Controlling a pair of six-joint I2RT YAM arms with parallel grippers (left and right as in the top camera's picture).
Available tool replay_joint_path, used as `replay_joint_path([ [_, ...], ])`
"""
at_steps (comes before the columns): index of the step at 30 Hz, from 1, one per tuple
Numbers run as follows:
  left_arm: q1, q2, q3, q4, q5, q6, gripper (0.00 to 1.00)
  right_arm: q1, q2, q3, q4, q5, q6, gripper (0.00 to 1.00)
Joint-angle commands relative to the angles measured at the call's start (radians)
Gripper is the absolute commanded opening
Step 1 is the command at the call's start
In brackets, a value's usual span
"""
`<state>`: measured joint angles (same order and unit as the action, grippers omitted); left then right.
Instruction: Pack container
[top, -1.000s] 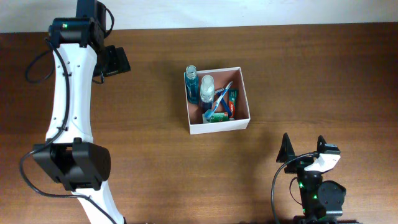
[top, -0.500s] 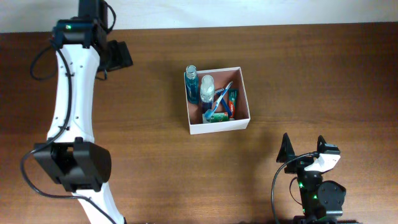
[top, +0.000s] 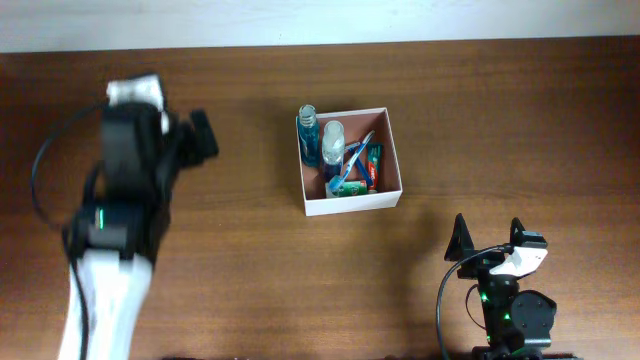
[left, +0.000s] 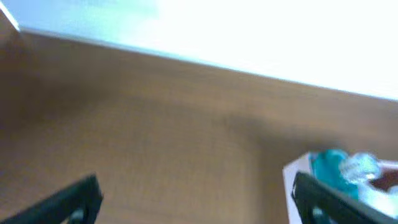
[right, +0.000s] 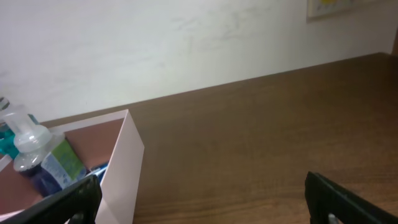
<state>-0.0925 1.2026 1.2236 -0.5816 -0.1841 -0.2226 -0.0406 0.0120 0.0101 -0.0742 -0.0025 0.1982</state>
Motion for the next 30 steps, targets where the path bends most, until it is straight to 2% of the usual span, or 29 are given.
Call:
replay_joint_path([
  [1,0.002,-0.231,-0.255,0.143,0.007,0.023,0.99,-0.008,-0.008,-0.005,-0.005,-0.009,-0.011,0.99],
  [5,0.002,-0.426,-0.451,0.278,0.007,0.029,0.99,-0.008,-0.008,-0.005,-0.005,-0.009,-0.011,0.99],
  [11,0.002,-0.557,-0.635,0.468,0.014,0.038,0.99,-0.008,-0.008,-0.005,-0.005,-0.009,-0.011,0.99],
  [19,0.002,-0.677,-0.935,0.925,0.164,0.109,0.99,-0.008,-0.008,-0.005,-0.005,-0.009,-0.01,0.99],
  [21,0.002,-0.705,-0.998,0.996,0.167,0.109,0.99,-0.008,-0.008,-0.005,-0.005,-0.009,-0.011,0.99],
  [24,0.002,-0.761,-1.075,1.044,0.166,0.119,0.99,-0.008,-0.008,-0.005,-0.005,-0.009,-0.011,0.99],
  [30,0.002,-0.872,-1.146,1.036,0.165,0.172,0.99,-0.008,-0.008,-0.005,-0.005,-0.009,-0.011,0.98],
])
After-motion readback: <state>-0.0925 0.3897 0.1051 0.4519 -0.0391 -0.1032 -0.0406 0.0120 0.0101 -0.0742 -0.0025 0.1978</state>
